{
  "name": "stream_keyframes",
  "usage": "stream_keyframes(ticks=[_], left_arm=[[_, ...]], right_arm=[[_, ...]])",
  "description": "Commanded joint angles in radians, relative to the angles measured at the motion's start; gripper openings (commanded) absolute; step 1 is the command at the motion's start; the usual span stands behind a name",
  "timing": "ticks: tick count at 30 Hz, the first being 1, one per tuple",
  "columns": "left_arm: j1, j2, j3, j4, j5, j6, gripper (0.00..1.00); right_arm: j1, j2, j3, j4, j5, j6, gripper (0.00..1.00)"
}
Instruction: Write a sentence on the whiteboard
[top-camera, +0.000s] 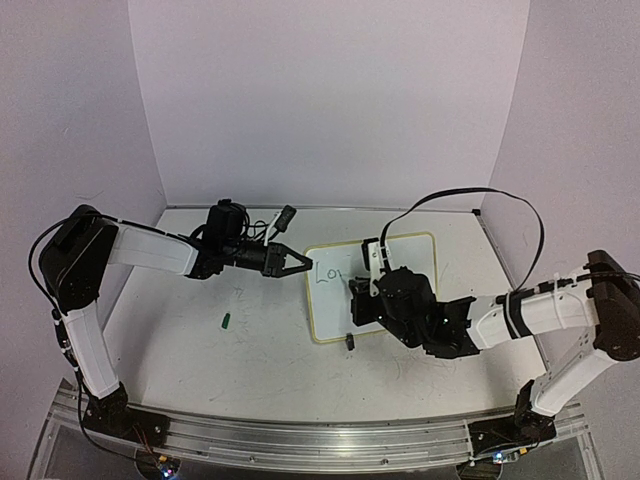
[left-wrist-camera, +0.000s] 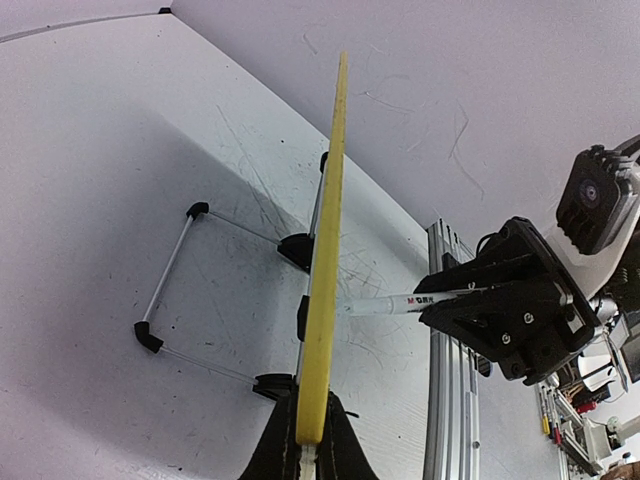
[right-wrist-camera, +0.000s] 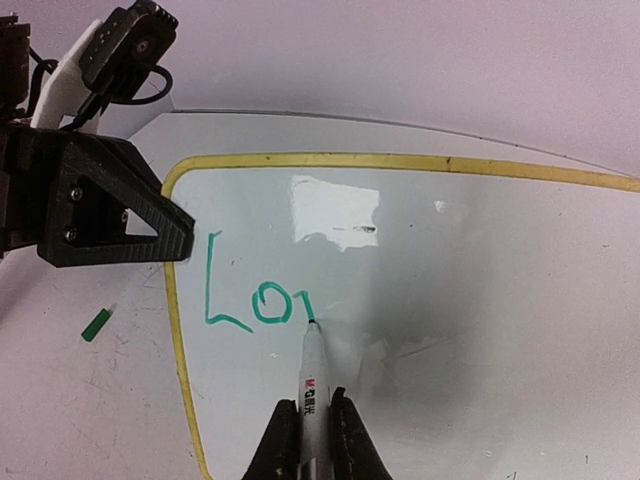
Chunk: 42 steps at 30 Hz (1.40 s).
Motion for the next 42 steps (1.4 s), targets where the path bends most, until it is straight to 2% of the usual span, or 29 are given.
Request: stream_keyframes(ticks=[1,30,37,42], left_arm=[[-0.018,-0.016,-0.006,0.022,0.029,0.010,0.00],[-0.018,-0.017,-0.008,0.022,0.030,0.011,0.00],[-0.018,-0.020,-0.009,0.022,0.030,0.013,0.00],[-0.019,-0.017,-0.007,0.022,0.030,0.013,0.00]], right_arm=[[-0.001,-0.023,-0.007,-0.011,0.001,0.018,0.00],[-0.015,0.005,0.064,0.007,0.093,-0.007,0.00],[-0.015,-0.062,0.014,0.037,-0.023,-0.031,0.00],[-0.015,-0.097,-0.029,0.041,-0.036,-0.016,0.00]])
